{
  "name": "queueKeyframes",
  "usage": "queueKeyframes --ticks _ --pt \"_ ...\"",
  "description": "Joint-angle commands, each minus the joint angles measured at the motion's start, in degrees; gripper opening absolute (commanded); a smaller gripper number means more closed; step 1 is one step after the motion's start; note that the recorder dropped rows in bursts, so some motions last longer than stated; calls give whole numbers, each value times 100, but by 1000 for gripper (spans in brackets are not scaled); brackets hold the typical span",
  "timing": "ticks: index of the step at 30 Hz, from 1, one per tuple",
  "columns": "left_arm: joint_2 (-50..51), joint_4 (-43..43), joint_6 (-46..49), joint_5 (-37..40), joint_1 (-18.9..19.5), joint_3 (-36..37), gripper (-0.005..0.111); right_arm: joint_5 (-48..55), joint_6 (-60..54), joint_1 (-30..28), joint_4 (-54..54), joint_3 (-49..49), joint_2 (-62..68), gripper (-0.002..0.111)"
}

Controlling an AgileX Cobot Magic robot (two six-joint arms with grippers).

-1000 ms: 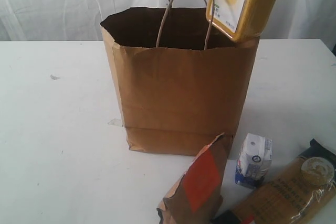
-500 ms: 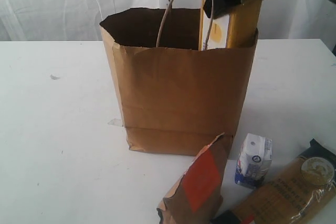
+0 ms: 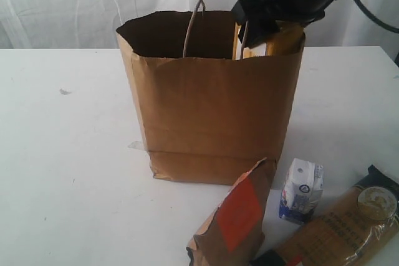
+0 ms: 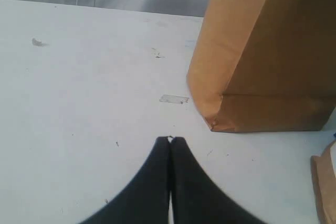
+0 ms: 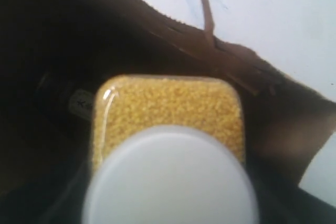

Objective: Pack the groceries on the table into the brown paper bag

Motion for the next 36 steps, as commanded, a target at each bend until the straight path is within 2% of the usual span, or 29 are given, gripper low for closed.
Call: queueKeyframes --ticks 1,7,16,22,30,36 --pt "-23 -54 0 32 17 17 0 44 -297 0 651 148 48 0" --pt "-23 -54 0 32 17 17 0 -412 -881 251 1075 148 3 0" --pt "-23 -54 0 32 17 17 0 -335 -1106 468 481 148 3 0" --pt "-23 -54 0 32 17 17 0 -158 -102 468 -698 148 3 0" --pt "-23 -54 0 32 17 17 0 -31 -1991 517 1332 148 -220 0" --pt "-23 -54 0 32 17 17 0 266 -2022 517 1348 148 -213 0"
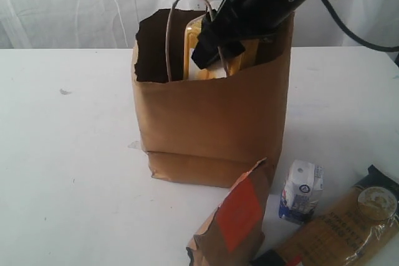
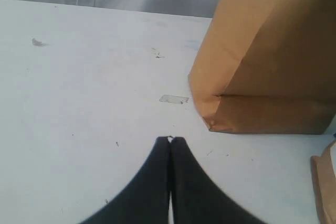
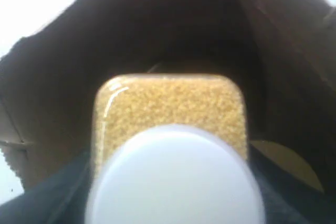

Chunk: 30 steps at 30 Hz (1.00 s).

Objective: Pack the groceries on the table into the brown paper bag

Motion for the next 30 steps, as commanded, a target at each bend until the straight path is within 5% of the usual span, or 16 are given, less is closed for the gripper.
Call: queueKeyframes --ticks 1,16,30 --pt "-23 -54 0 32 17 17 0 210 -124 8 86 -11 -86 0" --pt "-23 -54 0 32 17 17 0 -302 1970 8 -2228 -11 -86 0" --pt "-23 -54 0 32 17 17 0 -874 1952 8 -2048 -11 -472 0"
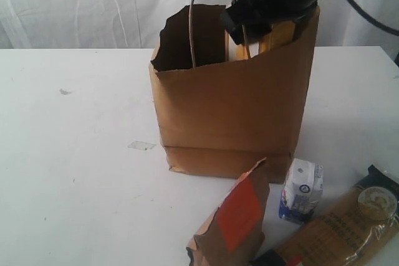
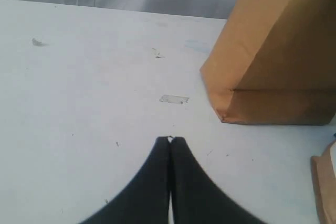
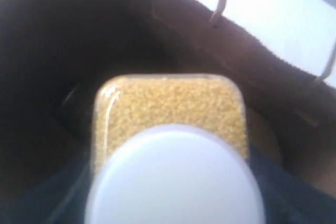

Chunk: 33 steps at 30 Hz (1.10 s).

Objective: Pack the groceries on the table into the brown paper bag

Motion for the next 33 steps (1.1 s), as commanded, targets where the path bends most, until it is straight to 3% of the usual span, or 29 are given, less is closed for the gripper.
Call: queueKeyframes --ticks 1,12,27,30,33 --pt "-23 -54 0 32 17 17 0 -298 -24 -15 -4 -25 -234 0" --pt "-23 -54 0 32 17 17 0 -286 981 -15 -1506 -25 -234 0" --pt "-23 -54 0 32 17 17 0 34 1160 -15 -1111 -25 178 1" --pt "-23 -54 0 32 17 17 0 99 1160 -15 -1111 -25 237 11" --pt "-23 -54 0 32 17 17 0 185 1193 -15 -1123 -25 260 33"
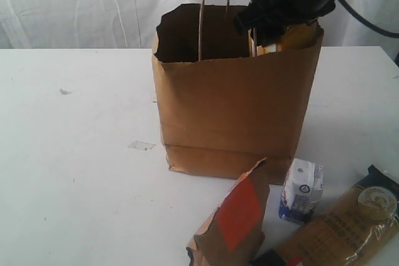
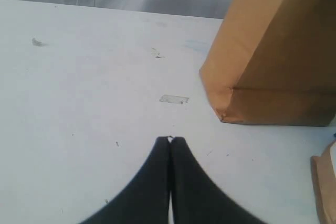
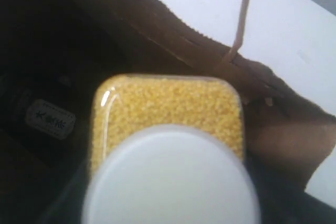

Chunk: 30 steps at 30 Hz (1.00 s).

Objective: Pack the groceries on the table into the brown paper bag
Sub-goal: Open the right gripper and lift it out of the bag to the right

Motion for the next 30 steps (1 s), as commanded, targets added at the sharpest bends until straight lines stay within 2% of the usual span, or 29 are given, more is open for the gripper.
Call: queueKeyframes --ticks 1,4,6,10,15,22,30 --pt "-23 -54 0 32 17 17 0 46 132 -3 28 -14 39 43" --pt "-23 -54 0 32 17 17 0 30 145 -3 11 -14 -19 63" --pt "-23 -54 0 32 17 17 0 -12 145 -3 11 -14 -77 68" --pt "-23 -54 0 32 17 17 0 -157 145 -3 11 -14 -257 69" --pt "-23 -54 0 32 17 17 0 -160 145 -3 56 -14 -426 76" --pt "-23 -54 0 32 17 17 0 -160 145 -3 2 -14 -556 76" --pt "-23 -54 0 32 17 17 0 -45 510 -3 -610 -14 -1178 76"
